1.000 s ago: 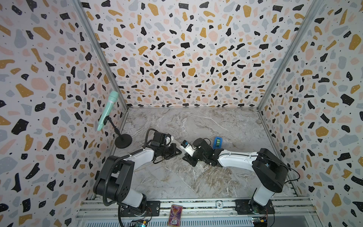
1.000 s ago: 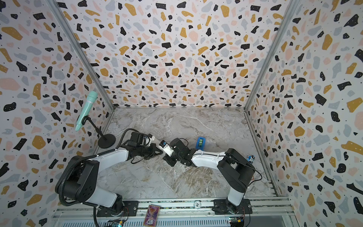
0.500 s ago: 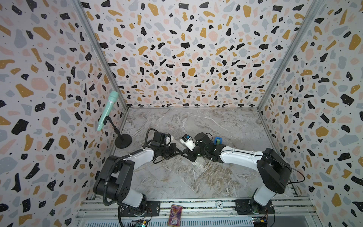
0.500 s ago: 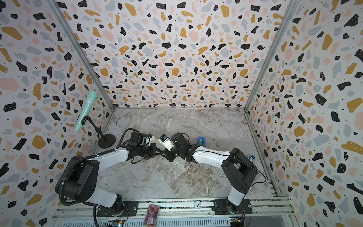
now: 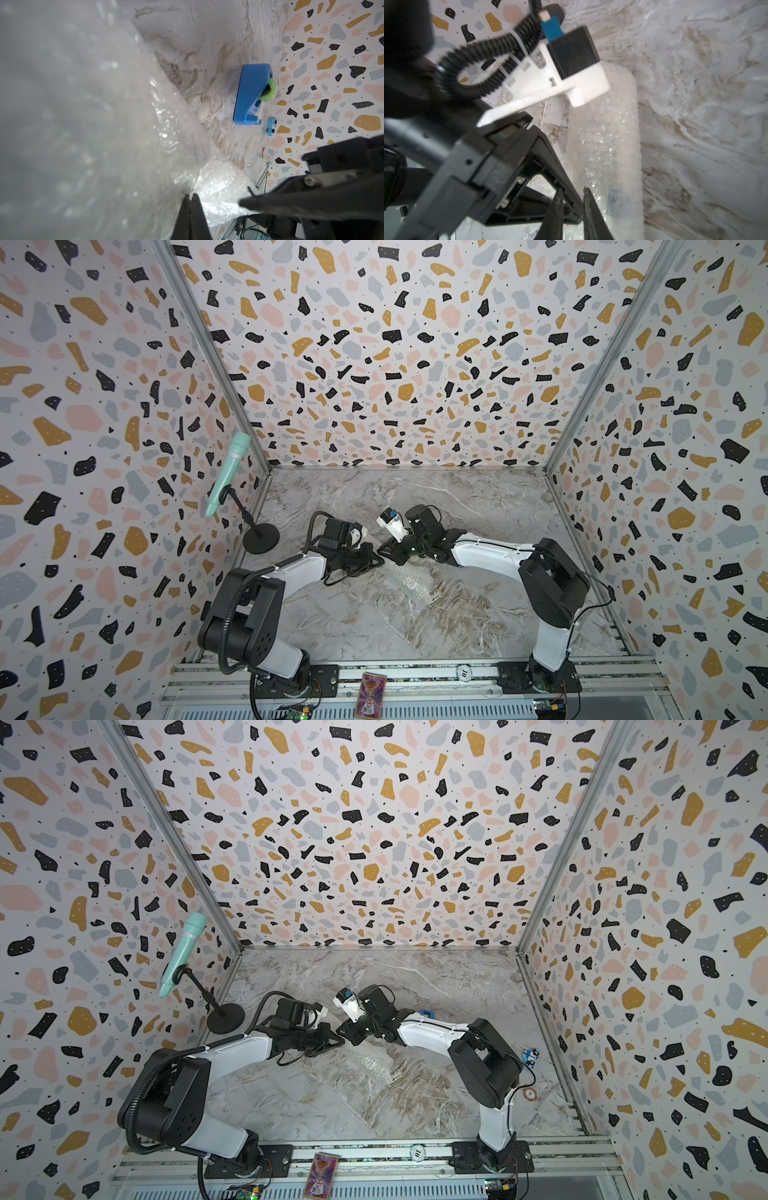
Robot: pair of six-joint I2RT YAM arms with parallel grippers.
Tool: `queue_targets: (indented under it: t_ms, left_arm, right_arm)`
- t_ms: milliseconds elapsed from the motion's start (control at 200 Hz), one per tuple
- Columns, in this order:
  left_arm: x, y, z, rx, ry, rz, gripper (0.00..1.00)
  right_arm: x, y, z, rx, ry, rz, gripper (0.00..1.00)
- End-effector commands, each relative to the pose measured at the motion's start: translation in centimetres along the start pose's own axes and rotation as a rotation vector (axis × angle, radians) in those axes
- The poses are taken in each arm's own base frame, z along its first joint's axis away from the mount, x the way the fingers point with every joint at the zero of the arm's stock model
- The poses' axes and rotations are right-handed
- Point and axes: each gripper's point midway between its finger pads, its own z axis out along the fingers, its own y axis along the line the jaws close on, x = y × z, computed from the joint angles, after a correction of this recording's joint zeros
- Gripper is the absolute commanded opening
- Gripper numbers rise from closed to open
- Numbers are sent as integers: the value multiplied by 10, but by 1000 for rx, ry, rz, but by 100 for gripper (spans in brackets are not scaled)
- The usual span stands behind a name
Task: Wrap wine bottles in bubble wrap
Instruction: Stick the tape on the bubble wrap.
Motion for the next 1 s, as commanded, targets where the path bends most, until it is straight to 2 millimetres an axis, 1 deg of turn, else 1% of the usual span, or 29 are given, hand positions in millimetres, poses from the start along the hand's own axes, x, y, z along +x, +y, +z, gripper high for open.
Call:
queue_targets:
  t_ms: [0,225,280,446,641,766,846,996]
  left_arm:
    - [-1,10,1,-40,6,-16,0]
    - [0,11,1,-45,12,-15,0]
    - [0,11,1,-44,15,-13,0]
    - [-1,11,0,-47,13,-11,0]
    - [-4,7,-5,-49,2,-1,0]
    - [-6,5,-9,-50,-8,7,5]
    - [-7,4,-12,-51,-13,13,7]
    - [-9,0,-18,-48,-26,18,13]
  right_arm:
    - [5,-4,1,18,45,2,19]
    - [25,-29,14,72,114,44,18]
    - [29,-32,16,79,129,47,18]
    - [53,-41,24,98,211,73,18]
    - [74,-44,21,114,242,89,18]
    - [89,-45,19,119,254,99,18]
    - [98,-47,19,125,268,106,18]
    - [107,-50,20,137,278,110,17]
